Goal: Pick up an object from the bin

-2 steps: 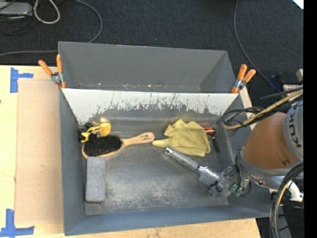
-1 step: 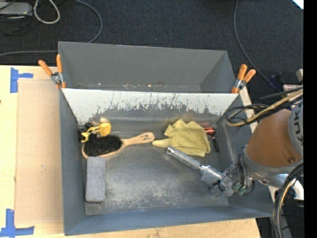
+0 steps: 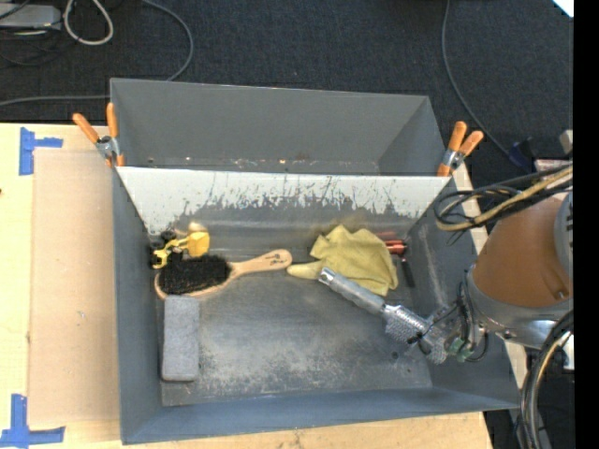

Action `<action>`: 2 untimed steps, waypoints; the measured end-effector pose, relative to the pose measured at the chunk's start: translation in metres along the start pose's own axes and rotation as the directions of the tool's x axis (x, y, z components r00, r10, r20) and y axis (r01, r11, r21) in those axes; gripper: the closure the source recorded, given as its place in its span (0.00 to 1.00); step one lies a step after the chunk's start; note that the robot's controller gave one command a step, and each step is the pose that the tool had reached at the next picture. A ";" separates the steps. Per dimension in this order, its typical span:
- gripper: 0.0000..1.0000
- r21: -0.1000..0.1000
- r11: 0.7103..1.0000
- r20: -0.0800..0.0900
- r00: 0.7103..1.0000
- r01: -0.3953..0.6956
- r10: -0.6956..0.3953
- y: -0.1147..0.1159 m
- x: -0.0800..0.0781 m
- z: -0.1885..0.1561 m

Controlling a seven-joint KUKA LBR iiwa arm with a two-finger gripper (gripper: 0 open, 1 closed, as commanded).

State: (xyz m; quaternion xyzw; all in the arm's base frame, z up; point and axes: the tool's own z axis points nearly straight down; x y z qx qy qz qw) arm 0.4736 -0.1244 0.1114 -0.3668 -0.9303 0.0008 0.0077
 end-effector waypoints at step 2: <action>1.00 0.004 1.000 -0.006 1.000 0.000 0.000 -0.001 0.002 -0.058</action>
Offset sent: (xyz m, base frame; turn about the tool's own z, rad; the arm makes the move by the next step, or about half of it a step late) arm -0.0012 -0.0001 0.0275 -0.0006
